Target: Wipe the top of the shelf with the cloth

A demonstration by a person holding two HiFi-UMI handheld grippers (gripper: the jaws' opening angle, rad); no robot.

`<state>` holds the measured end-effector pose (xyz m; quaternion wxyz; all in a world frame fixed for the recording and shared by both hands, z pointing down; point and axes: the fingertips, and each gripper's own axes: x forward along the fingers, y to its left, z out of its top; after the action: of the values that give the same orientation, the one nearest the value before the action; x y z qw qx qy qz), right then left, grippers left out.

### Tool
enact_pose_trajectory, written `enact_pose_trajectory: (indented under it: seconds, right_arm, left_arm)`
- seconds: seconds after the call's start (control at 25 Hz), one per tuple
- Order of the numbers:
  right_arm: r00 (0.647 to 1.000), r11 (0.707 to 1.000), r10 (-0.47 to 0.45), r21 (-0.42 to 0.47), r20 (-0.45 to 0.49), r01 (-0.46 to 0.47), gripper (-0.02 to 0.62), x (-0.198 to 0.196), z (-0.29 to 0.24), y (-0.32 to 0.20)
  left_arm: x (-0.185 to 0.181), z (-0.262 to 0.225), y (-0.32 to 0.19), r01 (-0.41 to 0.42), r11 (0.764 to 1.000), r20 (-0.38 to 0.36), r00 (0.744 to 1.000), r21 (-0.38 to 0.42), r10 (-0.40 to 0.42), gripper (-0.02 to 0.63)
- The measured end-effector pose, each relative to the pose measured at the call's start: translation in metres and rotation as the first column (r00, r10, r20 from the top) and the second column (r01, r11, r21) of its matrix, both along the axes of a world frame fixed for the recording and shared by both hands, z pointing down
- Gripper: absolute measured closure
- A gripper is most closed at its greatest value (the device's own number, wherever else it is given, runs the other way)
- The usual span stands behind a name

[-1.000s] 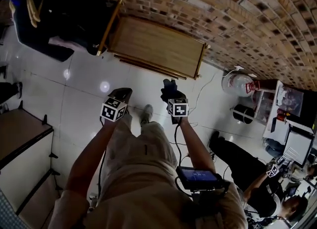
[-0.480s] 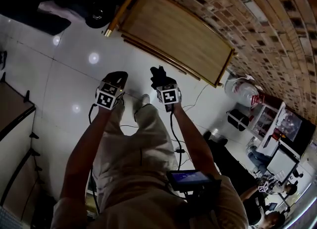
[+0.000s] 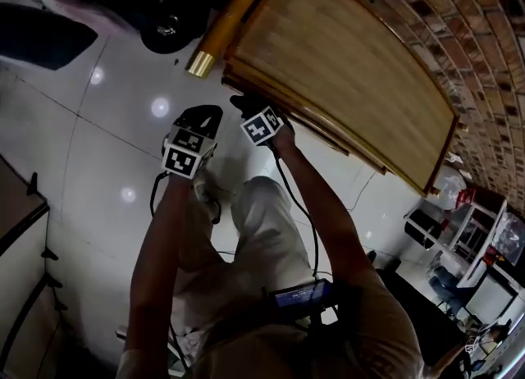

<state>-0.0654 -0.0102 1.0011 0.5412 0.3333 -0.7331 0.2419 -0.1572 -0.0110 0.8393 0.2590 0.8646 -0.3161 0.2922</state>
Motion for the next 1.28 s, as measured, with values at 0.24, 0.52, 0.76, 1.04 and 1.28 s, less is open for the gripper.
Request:
enact_pose_trajectory:
  seconds: [0.24,0.52,0.76,1.04,1.28]
  right_arm:
    - [0.997,0.992,-0.069,0.106,-0.039,0.073,0.489,-0.015,0.093,-0.053]
    - [0.991,0.992,-0.043,0.114,-0.130,0.058,0.495,0.031,0.140,-0.049]
    - [0.962,0.981,0.193,0.054,-0.194,-0.186,0.495,0.169,0.137,0.033]
    - [0.858,0.900,0.422,0.019,-0.292,-0.436,0.495,0.323,0.138,0.122]
    - [0.711,0.751,0.643,0.052,-0.284,-0.658,0.497,0.439,0.147,0.212]
  left_arm:
    - [0.026,0.046,-0.039,-0.104,0.991,-0.059,0.992,0.079,0.109,0.603]
    - [0.041,0.045,-0.030,-0.274,0.957,0.060,0.961,0.091,0.270,0.601]
    - [0.056,0.064,-0.023,-0.305,0.952,0.073,0.951,0.042,0.301,0.601]
    - [0.107,0.095,-0.003,-0.554,0.832,0.151,0.823,0.008,0.547,0.601]
    - [0.116,0.098,0.024,-0.673,0.739,0.112,0.732,-0.029,0.672,0.601]
